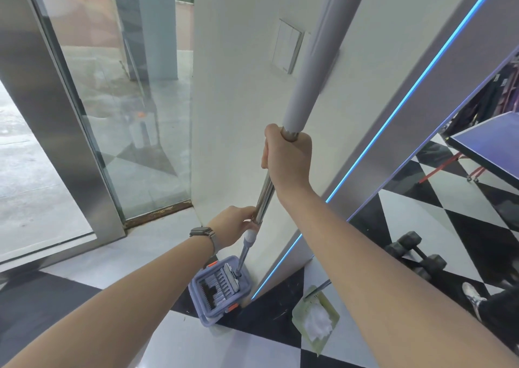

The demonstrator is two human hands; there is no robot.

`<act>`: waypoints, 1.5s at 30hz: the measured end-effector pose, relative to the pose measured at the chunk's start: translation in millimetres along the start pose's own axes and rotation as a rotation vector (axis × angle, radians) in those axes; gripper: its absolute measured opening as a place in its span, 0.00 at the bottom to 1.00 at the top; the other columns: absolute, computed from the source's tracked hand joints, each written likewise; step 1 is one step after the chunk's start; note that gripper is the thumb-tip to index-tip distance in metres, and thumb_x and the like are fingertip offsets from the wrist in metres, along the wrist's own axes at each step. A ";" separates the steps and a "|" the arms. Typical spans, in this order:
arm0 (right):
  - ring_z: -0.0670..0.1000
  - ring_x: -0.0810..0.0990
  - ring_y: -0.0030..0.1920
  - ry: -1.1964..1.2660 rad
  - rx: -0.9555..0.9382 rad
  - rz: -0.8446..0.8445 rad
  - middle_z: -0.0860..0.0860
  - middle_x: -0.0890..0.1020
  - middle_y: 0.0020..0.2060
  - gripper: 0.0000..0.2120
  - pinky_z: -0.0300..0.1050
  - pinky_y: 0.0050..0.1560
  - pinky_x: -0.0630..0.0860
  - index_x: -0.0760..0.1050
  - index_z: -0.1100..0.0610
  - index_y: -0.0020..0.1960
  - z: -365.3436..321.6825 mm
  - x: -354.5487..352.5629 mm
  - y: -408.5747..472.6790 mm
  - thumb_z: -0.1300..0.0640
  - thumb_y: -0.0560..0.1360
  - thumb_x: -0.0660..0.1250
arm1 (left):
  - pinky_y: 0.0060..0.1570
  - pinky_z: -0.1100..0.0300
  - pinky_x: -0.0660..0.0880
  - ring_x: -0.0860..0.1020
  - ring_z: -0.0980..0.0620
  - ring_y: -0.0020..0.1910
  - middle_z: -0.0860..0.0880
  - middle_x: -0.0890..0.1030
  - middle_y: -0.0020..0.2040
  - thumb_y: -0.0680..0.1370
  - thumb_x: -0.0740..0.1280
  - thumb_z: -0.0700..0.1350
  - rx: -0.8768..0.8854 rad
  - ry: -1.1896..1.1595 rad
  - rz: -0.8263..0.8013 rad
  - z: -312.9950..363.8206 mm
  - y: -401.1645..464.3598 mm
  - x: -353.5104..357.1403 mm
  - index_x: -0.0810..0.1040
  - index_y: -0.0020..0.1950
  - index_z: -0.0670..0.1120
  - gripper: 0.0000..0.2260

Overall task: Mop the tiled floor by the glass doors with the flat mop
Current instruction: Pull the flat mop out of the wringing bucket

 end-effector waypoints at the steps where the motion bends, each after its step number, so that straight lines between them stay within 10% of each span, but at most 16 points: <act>1: 0.58 0.58 0.32 -0.004 0.001 -0.001 0.61 0.60 0.28 0.15 0.40 0.26 0.56 0.59 0.70 0.32 -2.2 -0.5 0.2 0.60 0.67 0.60 | 0.43 0.52 0.77 0.80 0.44 0.41 0.47 0.83 0.43 0.79 0.64 0.47 0.005 -0.002 0.004 2.0 0.1 -1.5 0.77 0.49 0.52 0.03; 32: 0.67 0.58 0.34 0.011 -0.083 0.040 0.72 0.60 0.29 0.16 0.41 0.25 0.54 0.57 0.69 0.31 -59.8 -28.0 -11.3 0.64 0.71 0.60 | 0.39 0.48 0.76 0.78 0.45 0.37 0.47 0.82 0.40 0.73 0.56 0.59 0.083 0.048 0.062 51.7 -20.4 -31.4 0.75 0.51 0.53 0.16; 45: 0.58 0.58 0.33 0.068 -0.088 0.044 0.65 0.58 0.30 0.14 0.41 0.26 0.53 0.60 0.71 0.34 -104.4 -37.2 -6.0 0.62 0.70 0.61 | 0.41 0.49 0.77 0.76 0.47 0.35 0.49 0.80 0.37 0.75 0.60 0.52 0.108 0.065 0.075 85.6 -20.7 -63.3 0.71 0.47 0.55 0.04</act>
Point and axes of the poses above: each hand's wrist, its own y-axis towards the middle knuckle, its own x-axis out of the palm, z = x × y, the point moved 3 cm from there along y, towards the middle knuckle
